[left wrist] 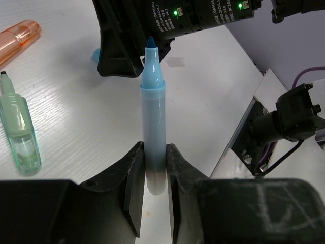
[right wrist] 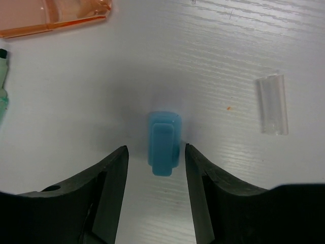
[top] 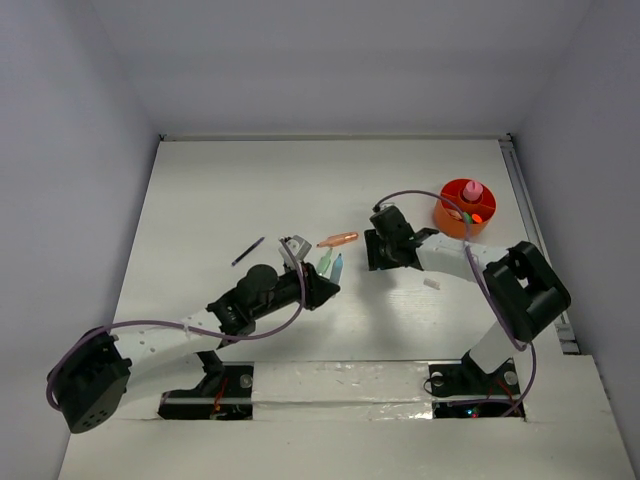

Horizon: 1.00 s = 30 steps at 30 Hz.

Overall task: Sort the stationery into containers
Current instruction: Pick up the pen cap from the center of the board.

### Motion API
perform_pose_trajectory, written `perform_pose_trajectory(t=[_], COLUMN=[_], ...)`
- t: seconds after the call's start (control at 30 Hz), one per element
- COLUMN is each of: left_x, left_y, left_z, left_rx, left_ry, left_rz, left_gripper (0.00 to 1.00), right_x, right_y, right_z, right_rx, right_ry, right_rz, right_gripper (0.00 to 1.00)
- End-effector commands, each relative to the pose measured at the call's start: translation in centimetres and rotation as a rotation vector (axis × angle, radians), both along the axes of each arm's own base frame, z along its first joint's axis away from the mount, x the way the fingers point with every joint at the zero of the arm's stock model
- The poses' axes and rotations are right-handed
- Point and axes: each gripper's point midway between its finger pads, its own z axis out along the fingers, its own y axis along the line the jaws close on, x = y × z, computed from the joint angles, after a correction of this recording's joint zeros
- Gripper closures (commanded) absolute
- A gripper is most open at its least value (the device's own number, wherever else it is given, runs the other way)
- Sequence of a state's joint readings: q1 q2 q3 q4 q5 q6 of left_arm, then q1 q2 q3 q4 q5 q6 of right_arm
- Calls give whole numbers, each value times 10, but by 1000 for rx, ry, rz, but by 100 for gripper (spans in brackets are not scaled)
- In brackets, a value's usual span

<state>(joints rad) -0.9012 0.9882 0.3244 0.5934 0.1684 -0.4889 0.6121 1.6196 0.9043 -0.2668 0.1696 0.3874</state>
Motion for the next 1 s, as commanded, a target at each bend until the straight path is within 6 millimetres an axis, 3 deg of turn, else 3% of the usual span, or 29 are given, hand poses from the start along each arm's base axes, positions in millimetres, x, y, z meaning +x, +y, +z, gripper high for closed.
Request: perform_pose_trajectory(t=[0.0, 0.1, 0.43, 0.47, 0.6, 0.7, 0.83, 0.97], left_x=[-1, -3, -2, -3, 0, 3, 12, 25], left_y=[-3, -6, -11, -13, -17, -21, -26, -34], left_z=[8, 7, -6, -6, -6, -2, 3, 10], left_rx=[-47, -54, -32, -33, -38, -45, -48, -54], left_ry=[-14, -5, 22, 25, 33, 30, 26, 25], left_rz=[-17, -29, -42, -50, -51, -48, -25, 5], left_gripper=[100, 100, 100, 100, 100, 100, 100, 100], right_x=[22, 26, 34, 34, 36, 40, 43, 22], right_y=[7, 8, 9, 9, 9, 12, 21, 40], right_z=[14, 9, 0, -1, 6, 38, 110, 178], right_rx=[31, 36, 26, 26, 43, 104, 303, 582], right_ry=[-53, -45, -36, -36, -60, -142, -326, -455], right_rz=[4, 5, 1, 3, -11, -26, -56, -54], right_gripper=[47, 52, 58, 68, 87, 91, 95, 95])
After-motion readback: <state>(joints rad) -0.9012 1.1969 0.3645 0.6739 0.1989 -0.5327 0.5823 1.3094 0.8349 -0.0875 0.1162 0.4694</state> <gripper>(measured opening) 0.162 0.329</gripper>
